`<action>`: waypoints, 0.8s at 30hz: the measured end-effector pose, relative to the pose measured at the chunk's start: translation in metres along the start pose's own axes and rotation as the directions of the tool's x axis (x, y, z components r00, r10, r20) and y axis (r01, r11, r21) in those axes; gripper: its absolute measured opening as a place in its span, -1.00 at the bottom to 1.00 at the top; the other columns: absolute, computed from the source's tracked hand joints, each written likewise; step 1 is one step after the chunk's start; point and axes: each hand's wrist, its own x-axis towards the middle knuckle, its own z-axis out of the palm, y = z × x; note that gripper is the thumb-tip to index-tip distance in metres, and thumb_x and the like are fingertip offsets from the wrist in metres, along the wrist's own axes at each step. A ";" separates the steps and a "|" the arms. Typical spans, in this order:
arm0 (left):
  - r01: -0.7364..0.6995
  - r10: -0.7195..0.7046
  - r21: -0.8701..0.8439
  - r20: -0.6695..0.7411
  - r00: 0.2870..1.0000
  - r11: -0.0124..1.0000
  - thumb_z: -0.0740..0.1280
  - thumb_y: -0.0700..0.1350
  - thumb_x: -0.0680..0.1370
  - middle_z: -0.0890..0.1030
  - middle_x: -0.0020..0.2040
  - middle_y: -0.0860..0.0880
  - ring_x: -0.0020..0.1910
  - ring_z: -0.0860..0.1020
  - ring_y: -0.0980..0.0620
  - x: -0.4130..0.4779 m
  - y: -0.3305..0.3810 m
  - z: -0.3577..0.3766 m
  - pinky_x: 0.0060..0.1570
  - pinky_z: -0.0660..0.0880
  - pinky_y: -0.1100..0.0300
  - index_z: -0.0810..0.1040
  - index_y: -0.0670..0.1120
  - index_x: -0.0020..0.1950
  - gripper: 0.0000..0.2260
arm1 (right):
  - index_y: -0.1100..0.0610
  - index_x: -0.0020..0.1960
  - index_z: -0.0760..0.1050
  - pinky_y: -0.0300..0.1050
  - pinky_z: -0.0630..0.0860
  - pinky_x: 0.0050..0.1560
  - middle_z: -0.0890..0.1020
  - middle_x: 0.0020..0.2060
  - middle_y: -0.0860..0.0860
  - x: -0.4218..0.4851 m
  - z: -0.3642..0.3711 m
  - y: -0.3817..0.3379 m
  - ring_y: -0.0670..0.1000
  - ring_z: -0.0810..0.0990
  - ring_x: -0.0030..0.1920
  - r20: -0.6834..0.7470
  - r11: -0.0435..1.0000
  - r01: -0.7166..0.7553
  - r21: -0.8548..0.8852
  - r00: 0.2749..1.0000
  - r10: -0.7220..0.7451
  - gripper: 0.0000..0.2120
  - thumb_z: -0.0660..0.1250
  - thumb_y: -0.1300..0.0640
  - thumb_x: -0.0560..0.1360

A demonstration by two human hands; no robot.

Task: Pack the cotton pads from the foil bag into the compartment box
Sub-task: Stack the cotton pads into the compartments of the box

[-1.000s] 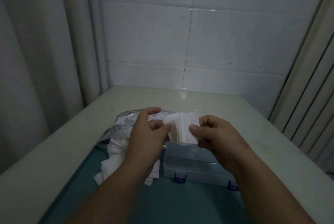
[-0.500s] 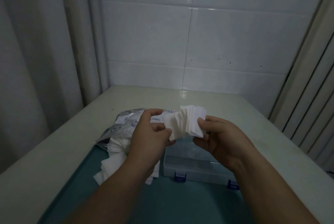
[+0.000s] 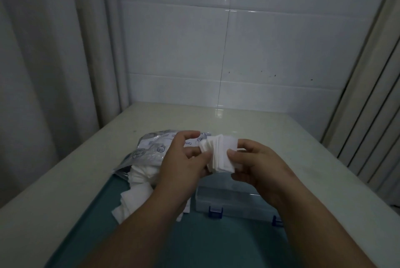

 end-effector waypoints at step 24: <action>-0.039 0.080 0.252 -0.151 0.985 0.967 0.36 -0.25 0.49 0.66 -0.22 -0.07 -0.23 0.64 -0.07 0.003 -0.002 -0.006 -0.16 0.61 -0.14 0.45 0.12 0.12 -0.67 | 0.27 0.09 0.58 -0.03 0.63 -0.06 0.69 -0.06 0.17 -0.001 -0.009 -0.008 0.12 0.68 -0.08 0.016 0.986 0.130 0.103 0.991 -0.132 -0.77 0.36 0.34 0.44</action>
